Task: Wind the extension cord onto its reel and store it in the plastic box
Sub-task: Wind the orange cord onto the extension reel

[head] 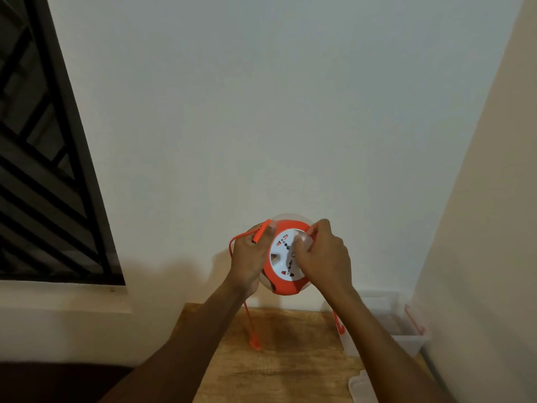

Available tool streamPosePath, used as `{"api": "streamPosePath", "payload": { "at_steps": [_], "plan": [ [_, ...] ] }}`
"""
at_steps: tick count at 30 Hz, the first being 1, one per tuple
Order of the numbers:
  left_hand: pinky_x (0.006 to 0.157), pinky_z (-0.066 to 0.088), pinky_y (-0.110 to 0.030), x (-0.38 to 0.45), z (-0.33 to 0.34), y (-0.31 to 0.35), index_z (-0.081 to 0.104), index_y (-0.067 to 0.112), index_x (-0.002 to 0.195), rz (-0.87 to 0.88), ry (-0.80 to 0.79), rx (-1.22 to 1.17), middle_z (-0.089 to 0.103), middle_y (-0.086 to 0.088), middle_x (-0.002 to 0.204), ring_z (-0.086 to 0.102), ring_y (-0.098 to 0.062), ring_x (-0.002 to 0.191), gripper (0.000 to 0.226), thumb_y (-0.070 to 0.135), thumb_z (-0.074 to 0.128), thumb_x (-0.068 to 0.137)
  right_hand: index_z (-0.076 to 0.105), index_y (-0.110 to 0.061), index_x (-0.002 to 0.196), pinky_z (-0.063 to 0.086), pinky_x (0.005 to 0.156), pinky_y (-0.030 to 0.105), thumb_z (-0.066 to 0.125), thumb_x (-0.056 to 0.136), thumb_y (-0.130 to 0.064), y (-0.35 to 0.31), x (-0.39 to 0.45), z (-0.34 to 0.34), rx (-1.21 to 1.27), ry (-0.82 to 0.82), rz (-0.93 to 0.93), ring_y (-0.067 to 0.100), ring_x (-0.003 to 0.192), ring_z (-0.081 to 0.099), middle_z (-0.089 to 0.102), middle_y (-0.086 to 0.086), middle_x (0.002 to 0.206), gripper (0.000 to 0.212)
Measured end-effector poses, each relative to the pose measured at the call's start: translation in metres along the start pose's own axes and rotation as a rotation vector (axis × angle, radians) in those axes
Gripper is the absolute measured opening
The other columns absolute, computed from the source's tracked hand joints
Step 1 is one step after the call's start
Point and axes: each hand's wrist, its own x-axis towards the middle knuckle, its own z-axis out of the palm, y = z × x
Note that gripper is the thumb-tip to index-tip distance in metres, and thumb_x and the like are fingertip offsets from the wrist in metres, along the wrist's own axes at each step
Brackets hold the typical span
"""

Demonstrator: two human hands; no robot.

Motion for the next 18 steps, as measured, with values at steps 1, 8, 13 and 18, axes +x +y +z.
{"api": "streamPosePath", "payload": {
  "at_steps": [1, 8, 13, 18],
  "plan": [
    [0.058, 0.062, -0.028, 0.001, -0.001, 0.0, 0.072, 0.037, 0.099, 0.002, 0.0, 0.002, 0.081, 0.017, 0.087, 0.08, -0.015, 0.078, 0.021, 0.054, 0.063, 0.091, 0.047, -0.025, 0.102, 0.051, 0.059, 0.022, 0.063, 0.084, -0.045, -0.002, -0.002, -0.003, -0.039, 0.026, -0.116, 0.011, 0.071, 0.059, 0.06, -0.009, 0.085, 0.032],
    [0.08, 0.065, -0.038, 0.008, -0.006, 0.008, 0.07, 0.034, 0.102, 0.032, -0.014, 0.039, 0.079, 0.005, 0.101, 0.077, -0.023, 0.09, 0.041, 0.065, 0.06, 0.078, 0.065, -0.017, 0.103, 0.051, 0.075, 0.041, 0.073, 0.074, -0.028, -0.008, -0.007, -0.009, -0.316, 0.044, -0.739, 0.028, 0.101, 0.056, 0.066, 0.003, 0.111, 0.032],
    [0.085, 0.064, -0.047, 0.009, -0.011, 0.007, 0.071, 0.035, 0.107, 0.024, -0.028, 0.035, 0.079, 0.004, 0.108, 0.077, -0.025, 0.094, 0.037, 0.062, 0.061, 0.084, 0.071, -0.02, 0.104, 0.052, 0.081, 0.047, 0.08, 0.068, -0.014, -0.009, -0.004, -0.013, -0.384, -0.105, -0.954, 0.03, 0.103, 0.057, 0.067, 0.0, 0.118, 0.037],
    [0.075, 0.066, -0.041, 0.009, -0.018, 0.01, 0.073, 0.035, 0.102, -0.007, -0.05, 0.014, 0.081, 0.009, 0.097, 0.079, -0.024, 0.088, 0.039, 0.064, 0.063, 0.078, 0.063, -0.023, 0.119, 0.052, 0.087, 0.045, 0.092, 0.059, -0.026, -0.007, -0.004, -0.021, -0.46, -0.228, -1.028, 0.029, 0.107, 0.057, 0.066, 0.0, 0.121, 0.067]
  ]
}}
